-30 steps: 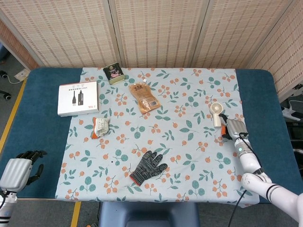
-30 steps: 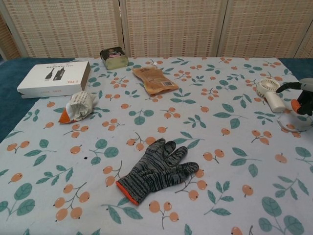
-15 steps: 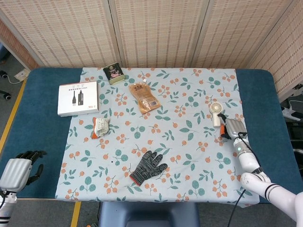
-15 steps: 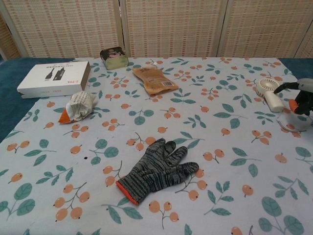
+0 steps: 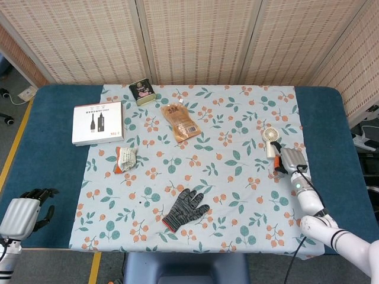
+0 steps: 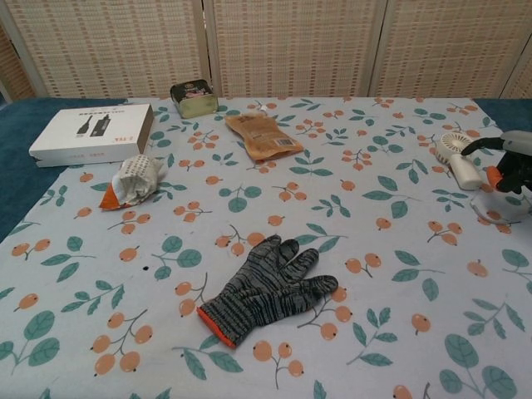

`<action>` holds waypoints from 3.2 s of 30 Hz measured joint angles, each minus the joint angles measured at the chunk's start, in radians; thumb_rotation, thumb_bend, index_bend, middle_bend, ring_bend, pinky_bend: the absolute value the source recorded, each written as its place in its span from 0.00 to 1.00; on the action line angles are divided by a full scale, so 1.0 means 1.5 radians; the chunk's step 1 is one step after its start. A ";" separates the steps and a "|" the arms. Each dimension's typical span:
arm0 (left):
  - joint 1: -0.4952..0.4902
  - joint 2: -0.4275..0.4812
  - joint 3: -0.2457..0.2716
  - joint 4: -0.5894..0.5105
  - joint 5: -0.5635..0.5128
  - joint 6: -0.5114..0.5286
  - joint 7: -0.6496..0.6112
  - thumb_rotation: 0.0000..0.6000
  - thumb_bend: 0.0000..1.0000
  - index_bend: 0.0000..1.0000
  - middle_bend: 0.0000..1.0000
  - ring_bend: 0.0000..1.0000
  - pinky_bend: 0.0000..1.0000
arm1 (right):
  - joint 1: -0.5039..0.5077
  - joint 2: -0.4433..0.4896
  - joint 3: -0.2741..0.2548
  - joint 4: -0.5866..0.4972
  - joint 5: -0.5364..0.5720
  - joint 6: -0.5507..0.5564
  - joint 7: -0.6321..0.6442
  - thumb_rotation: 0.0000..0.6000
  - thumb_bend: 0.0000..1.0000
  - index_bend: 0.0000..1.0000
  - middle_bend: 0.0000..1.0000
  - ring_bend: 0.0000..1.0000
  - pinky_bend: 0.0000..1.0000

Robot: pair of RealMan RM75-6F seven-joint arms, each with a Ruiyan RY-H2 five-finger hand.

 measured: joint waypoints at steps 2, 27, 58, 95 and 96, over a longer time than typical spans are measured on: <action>0.000 0.000 0.000 0.000 0.000 0.001 0.000 1.00 0.49 0.33 0.39 0.33 0.46 | 0.000 -0.001 0.000 0.000 0.000 0.000 -0.001 1.00 0.69 0.13 0.84 0.67 0.73; 0.000 0.000 -0.001 0.000 0.000 0.002 -0.001 1.00 0.49 0.33 0.39 0.33 0.46 | -0.003 -0.016 0.000 0.038 0.005 -0.010 0.001 1.00 0.69 0.13 0.84 0.67 0.73; 0.000 -0.001 0.000 0.001 0.002 0.002 0.000 1.00 0.49 0.33 0.39 0.33 0.46 | -0.010 -0.004 0.001 0.014 -0.035 0.007 0.016 1.00 0.69 0.13 0.84 0.67 0.73; 0.000 -0.004 -0.006 0.002 -0.007 0.002 0.015 1.00 0.49 0.33 0.39 0.33 0.46 | -0.207 0.179 -0.101 -0.322 -0.119 0.377 -0.159 1.00 0.28 0.26 0.39 0.16 0.20; -0.001 -0.006 -0.006 0.004 -0.006 0.001 0.017 1.00 0.49 0.33 0.39 0.33 0.46 | -0.222 0.187 -0.108 -0.330 -0.135 0.405 -0.157 1.00 0.27 0.25 0.38 0.15 0.18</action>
